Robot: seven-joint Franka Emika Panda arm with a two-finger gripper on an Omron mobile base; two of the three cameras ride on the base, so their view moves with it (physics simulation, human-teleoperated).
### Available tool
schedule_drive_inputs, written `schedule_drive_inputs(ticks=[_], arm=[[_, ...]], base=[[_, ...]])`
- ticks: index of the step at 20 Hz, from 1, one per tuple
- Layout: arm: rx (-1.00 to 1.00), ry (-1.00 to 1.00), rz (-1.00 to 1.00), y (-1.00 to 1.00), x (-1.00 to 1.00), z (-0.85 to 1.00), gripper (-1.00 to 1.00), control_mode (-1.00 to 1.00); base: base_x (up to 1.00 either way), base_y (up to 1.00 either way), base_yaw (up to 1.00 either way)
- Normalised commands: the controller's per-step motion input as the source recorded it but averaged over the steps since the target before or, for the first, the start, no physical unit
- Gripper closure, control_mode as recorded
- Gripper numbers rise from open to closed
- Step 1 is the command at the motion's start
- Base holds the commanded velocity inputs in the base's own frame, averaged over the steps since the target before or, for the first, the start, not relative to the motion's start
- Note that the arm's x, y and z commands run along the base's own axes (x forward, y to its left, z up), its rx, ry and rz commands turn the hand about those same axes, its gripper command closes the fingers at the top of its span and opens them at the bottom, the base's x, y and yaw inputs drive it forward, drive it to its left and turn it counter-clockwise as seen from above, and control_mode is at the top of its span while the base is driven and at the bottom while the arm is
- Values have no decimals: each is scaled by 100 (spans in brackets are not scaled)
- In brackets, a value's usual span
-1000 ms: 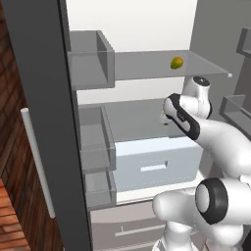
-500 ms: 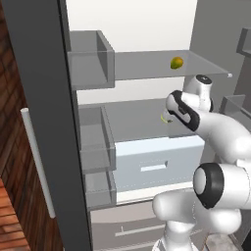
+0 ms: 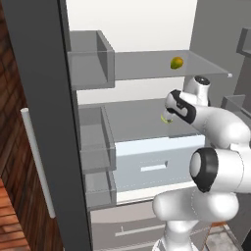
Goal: Open the fridge, remove the mango, lemon wedge, and shrimp, and place them on any counter.
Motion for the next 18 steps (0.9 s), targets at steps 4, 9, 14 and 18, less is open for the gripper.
schedule_drive_inputs(ticks=[4, 9, 14, 18], arm=[[0, -1, 0, 0, 2, -36, -100, -100], [0, 0, 0, 0, 5, -7, -100, -100], [0, 0, 0, 0, 8, 0, -100, -100], [0, 0, 0, 0, 10, -1, -100, -100]], base=[[0, 0, 0], [0, 0, 0], [0, 0, 0], [0, 0, 0]])
